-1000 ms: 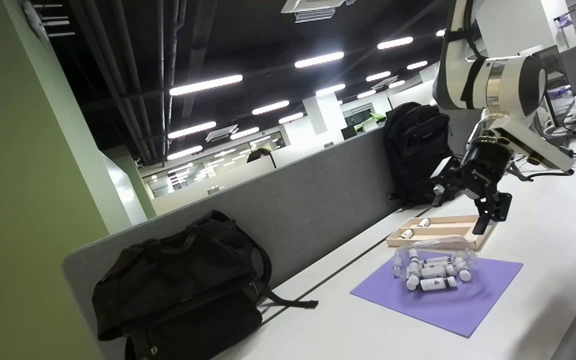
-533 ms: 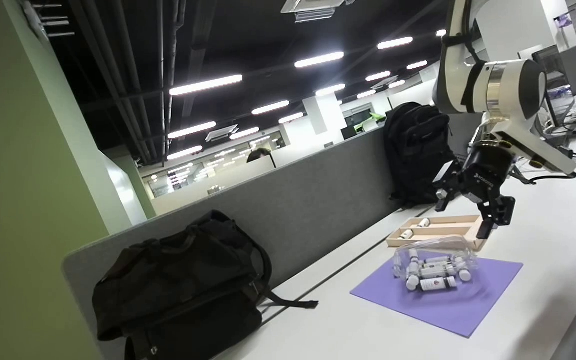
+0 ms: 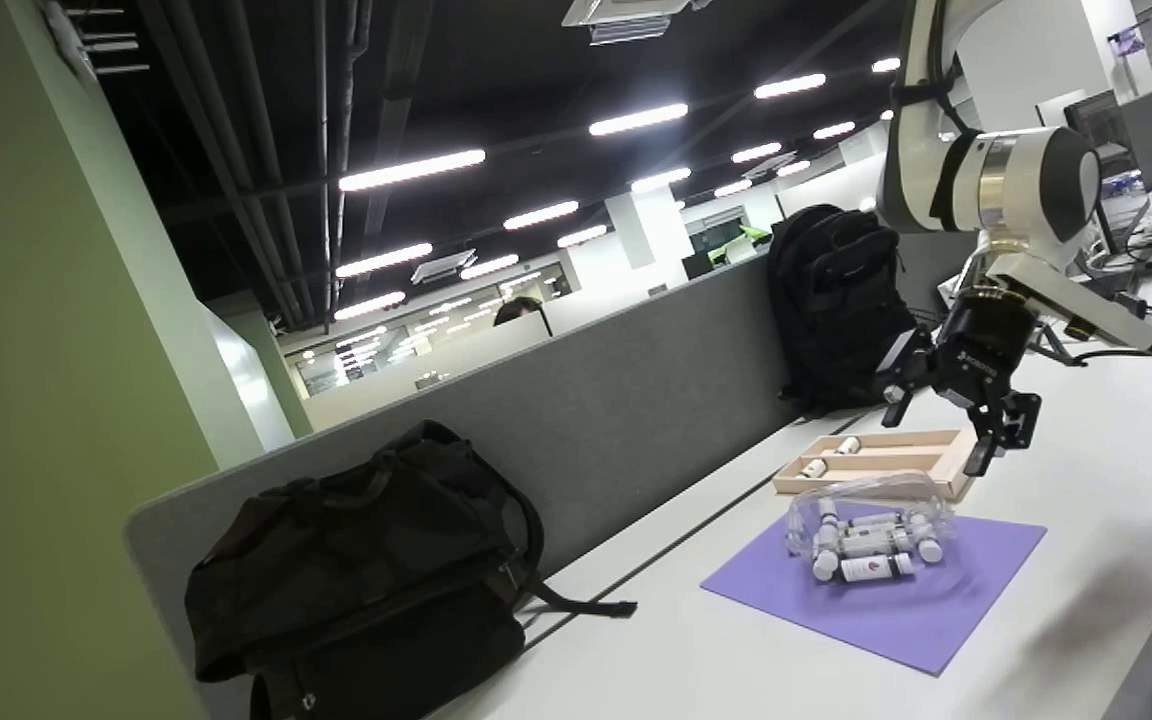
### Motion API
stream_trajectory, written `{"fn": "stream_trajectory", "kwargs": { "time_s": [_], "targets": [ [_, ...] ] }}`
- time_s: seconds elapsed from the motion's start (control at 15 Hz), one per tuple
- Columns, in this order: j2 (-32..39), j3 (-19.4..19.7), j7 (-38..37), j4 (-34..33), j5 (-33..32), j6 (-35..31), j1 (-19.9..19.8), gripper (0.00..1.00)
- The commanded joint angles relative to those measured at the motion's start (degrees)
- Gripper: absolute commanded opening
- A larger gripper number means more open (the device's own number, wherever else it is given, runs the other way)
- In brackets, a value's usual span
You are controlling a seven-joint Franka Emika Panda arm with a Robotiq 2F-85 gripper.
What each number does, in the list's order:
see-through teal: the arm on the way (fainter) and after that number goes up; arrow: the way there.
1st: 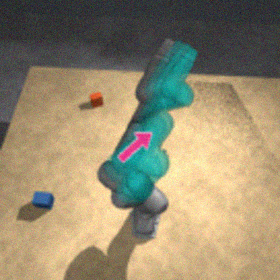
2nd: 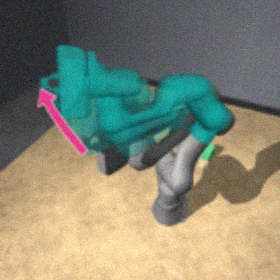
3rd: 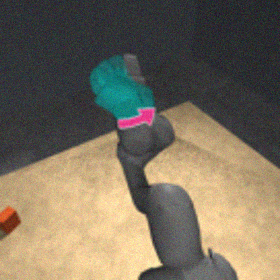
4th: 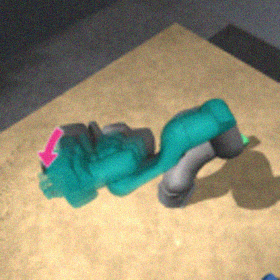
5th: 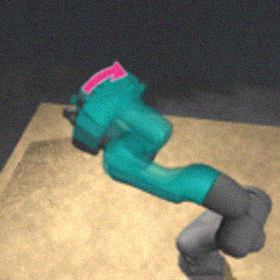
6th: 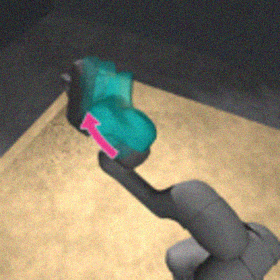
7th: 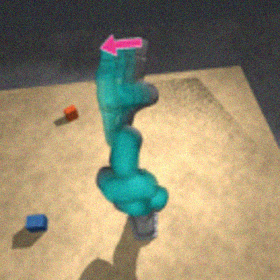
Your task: Uncover the clear container and put one of the bottles from the table inside it
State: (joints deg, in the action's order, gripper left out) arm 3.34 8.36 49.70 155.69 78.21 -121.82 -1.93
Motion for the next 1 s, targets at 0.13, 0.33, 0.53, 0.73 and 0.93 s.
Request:
{"fn": "stream_trajectory", "kwargs": {
  "time_s": [0.13, 0.33, 0.53, 0.73, 0.93],
  "targets": [
    [3.1, -2.7, -1.5, -3.0, 4.8, -12.1, 0.0, 1.0],
    [5.3, -3.8, -3.0, -4.2, 5.1, -16.3, 0.3, 1.0],
    [7.3, -4.4, -4.1, -5.3, 4.4, -17.2, 0.4, 1.0],
    [8.9, -4.7, -4.5, -6.1, 4.3, -16.9, 0.3, 1.0],
    [10.2, -4.9, -4.0, -6.9, 4.2, -15.8, 0.2, 1.0]
  ]
}}
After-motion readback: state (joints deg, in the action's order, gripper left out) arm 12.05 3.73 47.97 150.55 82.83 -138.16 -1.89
